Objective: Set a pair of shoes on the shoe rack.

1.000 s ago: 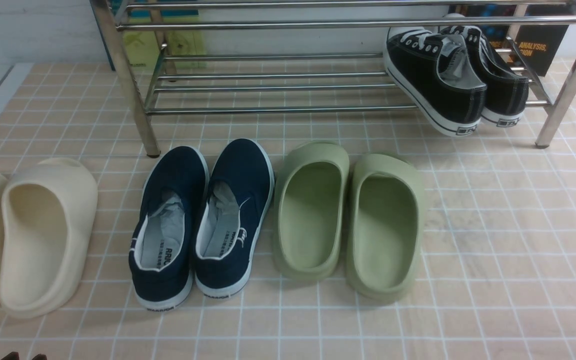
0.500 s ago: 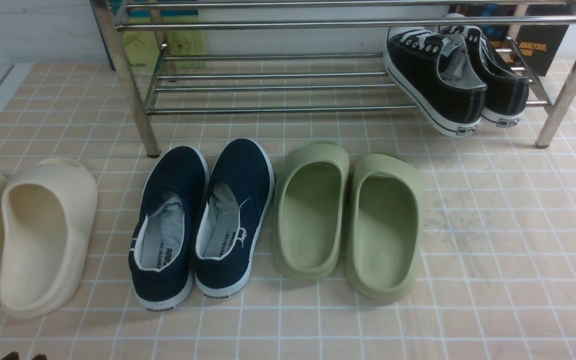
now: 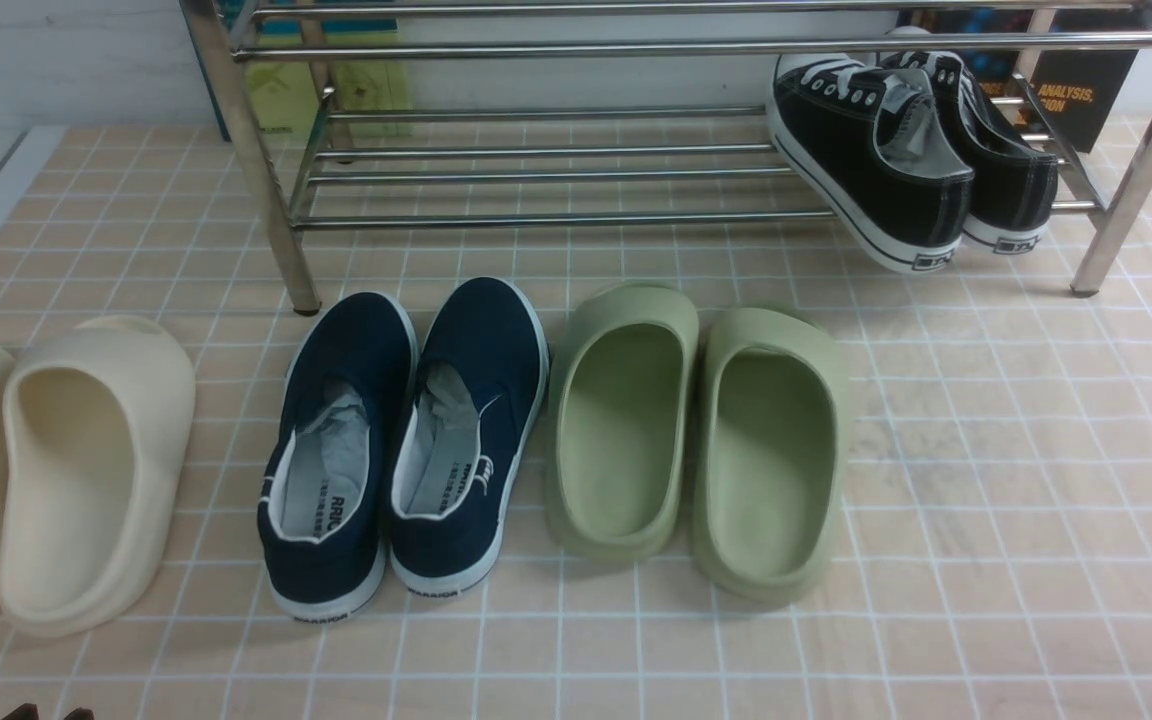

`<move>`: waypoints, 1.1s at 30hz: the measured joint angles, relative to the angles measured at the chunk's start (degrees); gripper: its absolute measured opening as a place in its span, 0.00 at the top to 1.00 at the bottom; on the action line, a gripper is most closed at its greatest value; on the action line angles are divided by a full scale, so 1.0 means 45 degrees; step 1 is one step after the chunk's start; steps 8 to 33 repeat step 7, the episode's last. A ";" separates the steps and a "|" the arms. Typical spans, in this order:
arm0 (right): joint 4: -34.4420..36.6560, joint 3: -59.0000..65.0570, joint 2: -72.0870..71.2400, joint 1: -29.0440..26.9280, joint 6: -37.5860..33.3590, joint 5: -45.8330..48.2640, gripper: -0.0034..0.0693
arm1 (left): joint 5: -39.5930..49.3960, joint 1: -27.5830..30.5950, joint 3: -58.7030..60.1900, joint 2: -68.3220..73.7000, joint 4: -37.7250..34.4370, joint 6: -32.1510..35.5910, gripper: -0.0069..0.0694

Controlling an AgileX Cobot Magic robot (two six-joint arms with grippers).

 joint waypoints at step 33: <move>0.0000 0.0000 0.0000 0.0000 0.0000 0.0000 0.96 | 0.0000 0.0000 0.0000 0.0000 0.0000 0.0000 0.59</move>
